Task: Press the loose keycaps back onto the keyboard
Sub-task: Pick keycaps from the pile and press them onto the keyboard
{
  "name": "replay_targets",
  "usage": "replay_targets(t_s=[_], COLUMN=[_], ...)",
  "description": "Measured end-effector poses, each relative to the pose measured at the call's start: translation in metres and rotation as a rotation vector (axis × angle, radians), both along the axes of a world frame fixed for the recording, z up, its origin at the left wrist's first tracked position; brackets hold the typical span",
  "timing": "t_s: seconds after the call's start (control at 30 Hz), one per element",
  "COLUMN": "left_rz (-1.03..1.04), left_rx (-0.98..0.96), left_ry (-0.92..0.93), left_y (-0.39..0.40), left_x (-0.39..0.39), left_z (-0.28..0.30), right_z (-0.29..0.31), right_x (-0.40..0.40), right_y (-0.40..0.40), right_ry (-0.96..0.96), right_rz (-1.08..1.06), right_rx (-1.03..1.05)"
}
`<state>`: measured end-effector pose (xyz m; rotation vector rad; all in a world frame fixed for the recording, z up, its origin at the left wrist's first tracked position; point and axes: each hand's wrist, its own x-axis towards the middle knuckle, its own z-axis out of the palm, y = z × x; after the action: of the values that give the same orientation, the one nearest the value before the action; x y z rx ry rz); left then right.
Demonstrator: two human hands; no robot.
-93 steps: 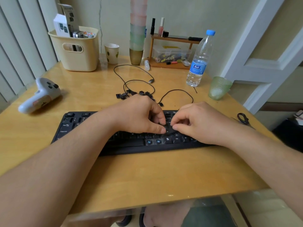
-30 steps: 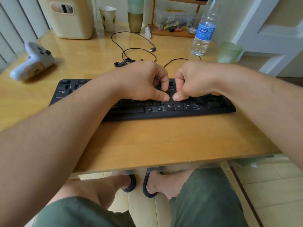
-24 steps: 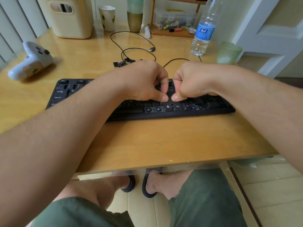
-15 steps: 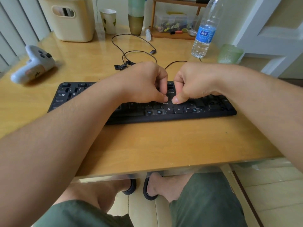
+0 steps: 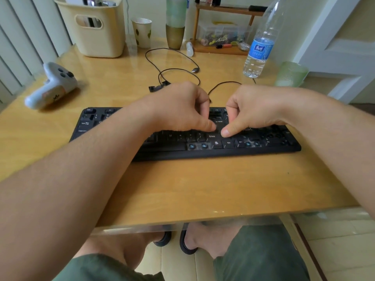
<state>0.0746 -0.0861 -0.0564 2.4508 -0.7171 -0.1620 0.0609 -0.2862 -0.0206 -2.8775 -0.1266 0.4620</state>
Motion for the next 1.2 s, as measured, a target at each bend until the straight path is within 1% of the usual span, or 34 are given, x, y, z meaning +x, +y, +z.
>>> replay_targets(t_s=[0.07,0.17,0.23,0.33,0.4,0.47,0.53,0.6,0.7,0.73,0.77,0.8,0.87,0.9,0.93,1.0,1.03,1.1,1.2], left_rz=[-0.004,-0.010,-0.013,0.008,0.106,0.216,0.299,0.334,0.329,0.318,0.299,0.275,0.215,0.188,0.165,0.138,0.131,0.124,0.126], left_rx=[0.052,0.022,0.058,0.038,0.008,0.022,0.022,0.002,-0.017,-0.034,-0.063,-0.103,-0.195,-0.241,-0.287,-0.348,-0.354,-0.362,-0.413], left_ry=[-0.039,-0.039,-0.059,-0.072,-0.131,-0.214,-0.250,-0.245,-0.242,-0.247,-0.245,-0.237,-0.231,-0.235,-0.236,-0.253,-0.264,-0.269,-0.263], left_y=[-0.001,-0.002,-0.002,0.007,0.022,0.038,0.051,0.055,0.050,0.047,0.045,0.042,0.037,0.035,0.032,0.029,0.027,0.025,0.024], left_x=[0.000,0.001,0.001,0.007,0.015,0.024,0.029,0.031,0.031,0.031,0.030,0.030,0.028,0.028,0.026,0.024,0.023,0.021,0.020], left_z=[-0.002,-0.003,-0.004,-0.002,0.005,0.011,0.014,0.014,0.009,0.007,0.005,0.004,0.001,0.001,0.001,0.001,0.001,0.000,-0.002], right_z=[0.001,0.001,-0.007,-0.022,-0.030,-0.036,-0.040,-0.039,-0.030,-0.028,-0.027,-0.027,-0.027,-0.028,-0.029,-0.031,-0.031,-0.031,-0.029], right_x=[0.007,0.021,0.031,0.047,0.058,0.066,0.074,0.077,0.075,0.073,0.070,0.065,0.053,0.050,0.047,0.043,0.043,0.041,0.041], right_y=[-0.004,-0.007,-0.002,0.009,0.012,0.016,0.018,0.021,0.024,0.025,0.026,0.028,0.031,0.031,0.029,0.022,0.018,0.014,0.013], right_ry=[-0.024,-0.136,-0.183,-0.270,-0.322,-0.333,-0.334,-0.323,-0.301,-0.314,-0.322,-0.296,-0.144,-0.060,0.013,0.125,0.161,0.194,0.179], right_rz=[-0.006,-0.032,-0.041,-0.046,-0.074,-0.096,-0.103,-0.097,-0.078,-0.076,-0.091,-0.117,-0.146,-0.140,-0.129,-0.109,-0.108,-0.090,-0.063], right_rx=[0.038,0.165,0.209,0.180,0.147,0.131,0.131,0.123,0.091,0.134,0.265,0.484,0.971,1.127,1.225,1.361,1.395,1.410,1.421])
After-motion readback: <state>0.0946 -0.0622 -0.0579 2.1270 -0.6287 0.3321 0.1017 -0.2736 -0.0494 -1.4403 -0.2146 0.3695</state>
